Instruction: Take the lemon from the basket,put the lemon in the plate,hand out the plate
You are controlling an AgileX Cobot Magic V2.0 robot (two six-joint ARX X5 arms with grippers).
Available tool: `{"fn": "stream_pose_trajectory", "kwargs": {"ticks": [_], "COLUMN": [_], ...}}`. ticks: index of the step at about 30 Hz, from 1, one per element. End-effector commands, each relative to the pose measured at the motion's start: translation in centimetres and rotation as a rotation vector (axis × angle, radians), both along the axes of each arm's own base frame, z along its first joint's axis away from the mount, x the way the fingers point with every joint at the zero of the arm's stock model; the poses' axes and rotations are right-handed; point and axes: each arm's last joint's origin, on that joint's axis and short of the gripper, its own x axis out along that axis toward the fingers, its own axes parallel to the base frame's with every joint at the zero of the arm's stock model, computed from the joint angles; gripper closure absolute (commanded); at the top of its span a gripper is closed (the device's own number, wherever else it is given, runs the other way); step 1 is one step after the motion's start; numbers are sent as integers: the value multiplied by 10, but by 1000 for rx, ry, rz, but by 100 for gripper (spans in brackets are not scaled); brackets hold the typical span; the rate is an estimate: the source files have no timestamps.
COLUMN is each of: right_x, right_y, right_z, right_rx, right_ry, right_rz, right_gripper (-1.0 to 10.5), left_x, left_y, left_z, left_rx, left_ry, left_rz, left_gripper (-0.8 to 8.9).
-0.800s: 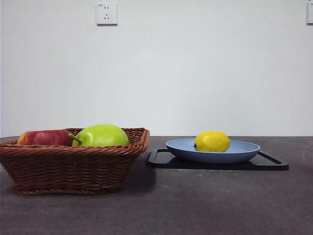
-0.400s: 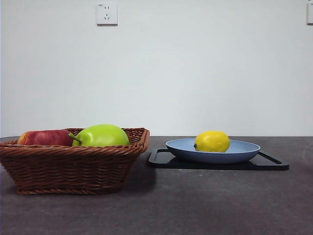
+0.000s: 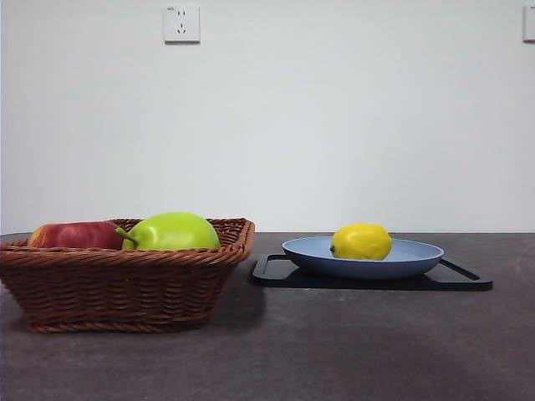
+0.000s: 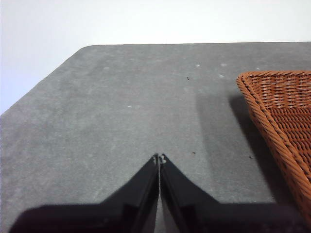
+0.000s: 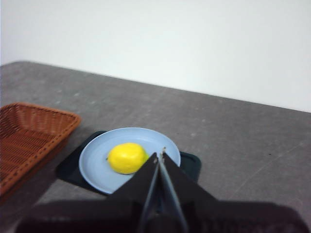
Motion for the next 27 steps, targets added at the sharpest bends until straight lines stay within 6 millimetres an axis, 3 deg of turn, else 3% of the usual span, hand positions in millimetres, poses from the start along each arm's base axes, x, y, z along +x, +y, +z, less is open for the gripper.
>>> {"fn": "stream_pose_trajectory", "kwargs": {"ticks": [1, 9, 14, 27], "right_x": [2, 12, 14, 15], "right_y": [-8, -20, -21, -21], "right_z": [-20, -81, -104, -110], "right_rx": [20, 91, 106, 146], "right_ry": [11, 51, 98, 108], "right_rz": [-34, -135, -151, -164], "right_gripper": [943, 943, 943, 943], "left_x": [0, 0, 0, 0], "left_y": [0, 0, 0, 0], "left_z": [-2, -2, -2, -2], "left_rx": [-10, -10, -10, -10], "left_ry": [-1, -1, -1, -1], "left_rz": [6, 6, 6, 6], "left_gripper": [805, 805, 805, 805]}}
